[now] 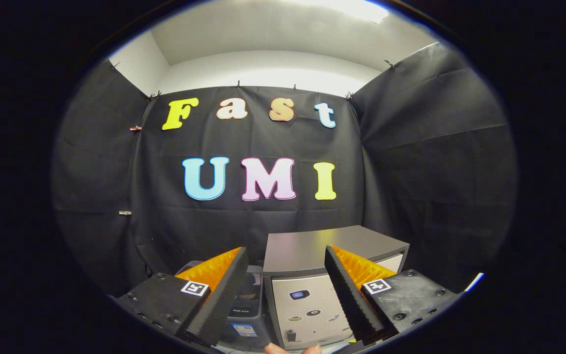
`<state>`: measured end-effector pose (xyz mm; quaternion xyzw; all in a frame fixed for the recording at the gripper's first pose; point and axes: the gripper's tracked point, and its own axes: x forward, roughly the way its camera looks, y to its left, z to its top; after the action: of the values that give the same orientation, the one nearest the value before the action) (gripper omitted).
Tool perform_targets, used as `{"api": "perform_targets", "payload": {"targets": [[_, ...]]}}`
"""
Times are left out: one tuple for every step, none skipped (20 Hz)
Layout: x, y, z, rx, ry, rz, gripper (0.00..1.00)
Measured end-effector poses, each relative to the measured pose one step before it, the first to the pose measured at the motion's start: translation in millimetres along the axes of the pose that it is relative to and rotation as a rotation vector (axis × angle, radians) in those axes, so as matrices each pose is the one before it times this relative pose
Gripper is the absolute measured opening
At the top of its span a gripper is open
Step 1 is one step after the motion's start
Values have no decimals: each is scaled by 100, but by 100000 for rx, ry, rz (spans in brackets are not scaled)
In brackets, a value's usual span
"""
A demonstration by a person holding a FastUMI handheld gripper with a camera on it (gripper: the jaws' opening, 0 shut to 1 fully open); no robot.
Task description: Put the clothes into the washing machine and then close the washing machine lid.
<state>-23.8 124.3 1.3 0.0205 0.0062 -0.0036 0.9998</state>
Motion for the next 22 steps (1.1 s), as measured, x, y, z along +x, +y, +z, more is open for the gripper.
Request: {"api": "perform_targets", "payload": {"targets": [[117, 93, -187, -283, 388, -63, 98], [69, 81, -209, -210, 404, 113, 98], [-42, -8, -198, -99, 536, 96, 98], [43, 39, -121, -32, 402, 31, 98], [122, 143, -127, -218, 404, 217, 98], [39, 112, -76, -93, 249, 51, 98], [52, 153, -105, -99, 225, 269, 98], [-27, 161, -23, -68, 173, 313, 98], [54, 153, -146, -236, 221, 145, 98], [42, 65, -106, -413, 163, 67, 98], [58, 147, 78, -270, -209, 71, 98], [45, 44, 1, -261, -7, 61, 98], [34, 72, -143, -404, 207, -7, 98], [-12, 136, -82, -310, 61, 101, 98], [56, 149, -62, -183, 153, 394, 98], [17, 278, -147, -329, 352, 490, 98], [66, 122, -123, -177, 329, 238, 98], [-16, 189, 30, 177, 179, 313, 98], [-71, 138, 0, 484, -72, 371, 98], [-29, 108, 150, 204, -286, 235, 98], [7, -26, -17, -377, -216, -90, 98], [53, -64, 98, -547, -218, -324, 98]]}}
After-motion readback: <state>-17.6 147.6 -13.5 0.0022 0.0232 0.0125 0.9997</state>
